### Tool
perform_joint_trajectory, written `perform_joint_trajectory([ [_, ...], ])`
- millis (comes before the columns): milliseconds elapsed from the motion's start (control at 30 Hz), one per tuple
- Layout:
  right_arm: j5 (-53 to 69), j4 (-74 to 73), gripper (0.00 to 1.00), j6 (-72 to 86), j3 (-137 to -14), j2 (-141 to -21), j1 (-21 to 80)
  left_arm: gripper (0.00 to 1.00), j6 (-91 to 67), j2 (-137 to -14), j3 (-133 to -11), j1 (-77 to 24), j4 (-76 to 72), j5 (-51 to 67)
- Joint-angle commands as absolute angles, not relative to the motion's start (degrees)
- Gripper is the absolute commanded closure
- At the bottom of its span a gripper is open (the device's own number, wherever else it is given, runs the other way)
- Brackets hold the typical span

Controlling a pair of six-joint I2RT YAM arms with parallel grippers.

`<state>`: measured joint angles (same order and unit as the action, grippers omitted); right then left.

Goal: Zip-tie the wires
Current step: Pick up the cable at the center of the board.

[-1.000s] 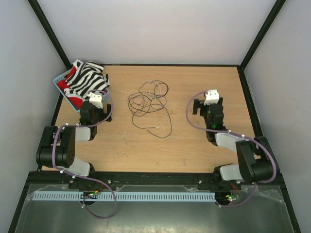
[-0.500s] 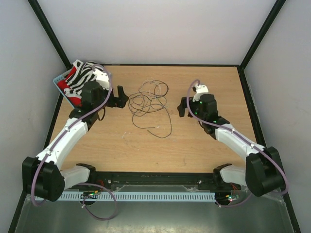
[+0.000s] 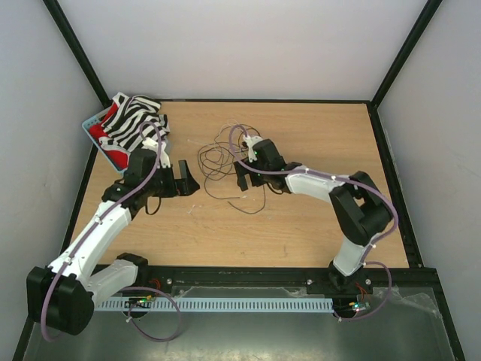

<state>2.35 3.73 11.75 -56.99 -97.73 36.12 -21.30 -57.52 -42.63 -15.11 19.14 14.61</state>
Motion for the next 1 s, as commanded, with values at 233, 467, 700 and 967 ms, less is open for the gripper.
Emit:
perform_joint_trajectory([
  [233,-6.1,-0.5,0.07,8.8,-60.4,-101.6,36.5,0.01,-23.1,-62.5,-42.6,-15.7,18.9,15.0],
  [467,1.9,-3.1,0.16,10.4,-53.0,-92.4,36.8,0.01,-22.5,-71.3,-45.9,-19.5,18.0,13.6],
  [700,8.8,-3.7,0.27,9.6,-48.3,-86.1,41.2,0.02,-23.9,-72.5,-45.3,-19.7,16.3,11.7],
  [967,8.7,-3.9,0.36,8.5,-51.4,-91.6,47.0,0.03,-25.2,-71.1,-42.9,-19.7,16.3,12.0],
])
